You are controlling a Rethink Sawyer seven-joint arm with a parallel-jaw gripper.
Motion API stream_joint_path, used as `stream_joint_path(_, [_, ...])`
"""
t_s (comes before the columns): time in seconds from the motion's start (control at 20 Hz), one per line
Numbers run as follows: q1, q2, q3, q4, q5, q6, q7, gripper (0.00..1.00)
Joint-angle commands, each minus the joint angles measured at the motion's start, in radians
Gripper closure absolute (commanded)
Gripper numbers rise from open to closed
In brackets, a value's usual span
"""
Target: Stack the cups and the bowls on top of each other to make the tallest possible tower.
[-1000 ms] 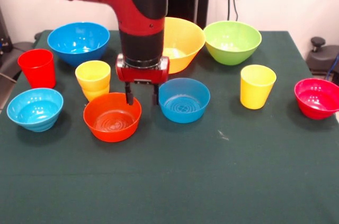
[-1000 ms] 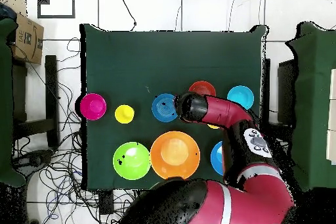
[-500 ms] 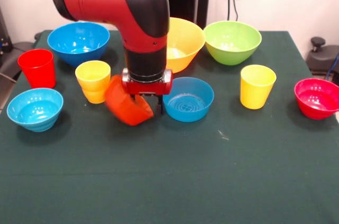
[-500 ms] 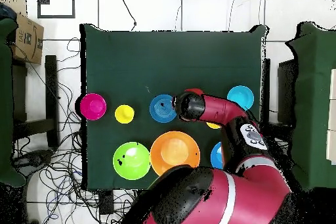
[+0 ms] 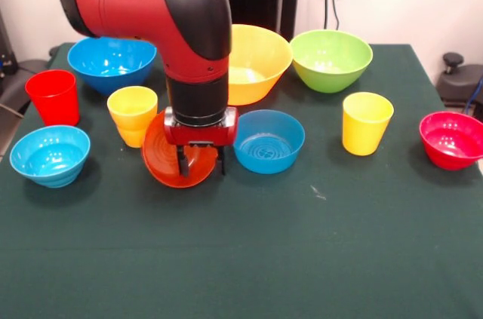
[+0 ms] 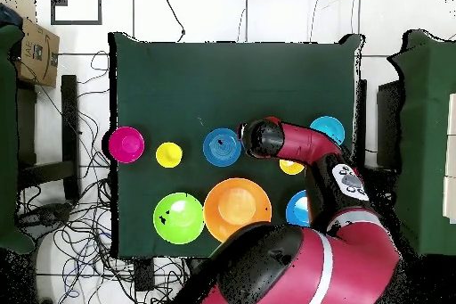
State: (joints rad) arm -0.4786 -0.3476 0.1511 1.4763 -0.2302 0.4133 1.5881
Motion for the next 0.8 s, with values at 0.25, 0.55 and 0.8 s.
stream_joint_path(0.25, [-0.016, 0.065, 0.1, -0.133, -0.086, 0.061, -0.101, 0.0])
stream_joint_path(0.55, [0.005, 0.05, 0.08, -0.154, -0.089, 0.172, -0.137, 0.0])
stream_joint_path(0.8, [0.022, 0.016, 0.062, -0.133, -0.09, 0.206, -0.118, 0.0])
